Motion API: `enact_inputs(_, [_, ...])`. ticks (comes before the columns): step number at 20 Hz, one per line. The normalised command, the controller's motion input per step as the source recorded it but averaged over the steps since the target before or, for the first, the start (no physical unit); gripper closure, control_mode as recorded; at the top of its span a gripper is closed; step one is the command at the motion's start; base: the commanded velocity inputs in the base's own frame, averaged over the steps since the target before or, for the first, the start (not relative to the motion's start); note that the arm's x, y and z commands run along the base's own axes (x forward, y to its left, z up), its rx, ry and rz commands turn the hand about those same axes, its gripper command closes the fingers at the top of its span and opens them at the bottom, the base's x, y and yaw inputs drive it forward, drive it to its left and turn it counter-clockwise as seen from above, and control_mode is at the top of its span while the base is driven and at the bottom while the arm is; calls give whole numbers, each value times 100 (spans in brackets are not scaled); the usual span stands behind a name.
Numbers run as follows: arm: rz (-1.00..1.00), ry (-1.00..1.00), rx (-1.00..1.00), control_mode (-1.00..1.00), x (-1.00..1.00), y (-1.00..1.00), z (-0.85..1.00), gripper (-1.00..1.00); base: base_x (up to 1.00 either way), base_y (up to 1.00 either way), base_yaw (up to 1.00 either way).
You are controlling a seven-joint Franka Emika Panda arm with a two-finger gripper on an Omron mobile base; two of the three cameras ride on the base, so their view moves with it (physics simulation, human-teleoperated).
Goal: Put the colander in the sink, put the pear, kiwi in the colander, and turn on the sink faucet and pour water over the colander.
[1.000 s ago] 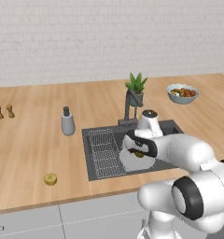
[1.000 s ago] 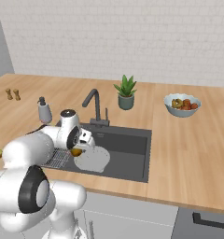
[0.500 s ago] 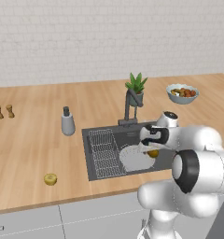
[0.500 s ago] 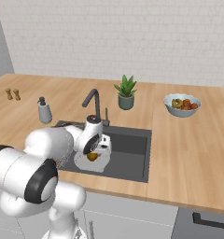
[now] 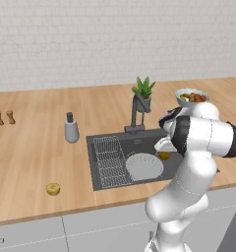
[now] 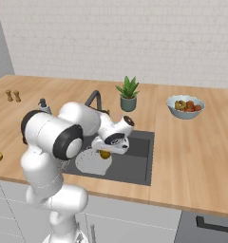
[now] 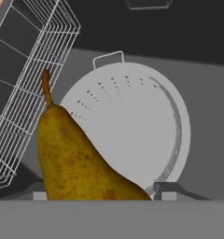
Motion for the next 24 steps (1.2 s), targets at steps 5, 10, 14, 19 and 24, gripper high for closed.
enact_inputs(5, [11, 0, 17, -100, 21, 10, -20, 100, 0, 0, 0])
enact_inputs(10, [2, 0, 5, -100, 11, 14, -28, 100, 0, 0, 0])
enact_inputs(14, [0, 0, 1, -100, 0, 23, -16, 100, 0, 0, 0])
enact_inputs(19, [0, 0, 0, -100, 0, 23, -9, 100, 0, 0, 0])
enact_inputs(24, [0, 0, 0, -100, 0, 12, -24, 100, 0, 0, 0])
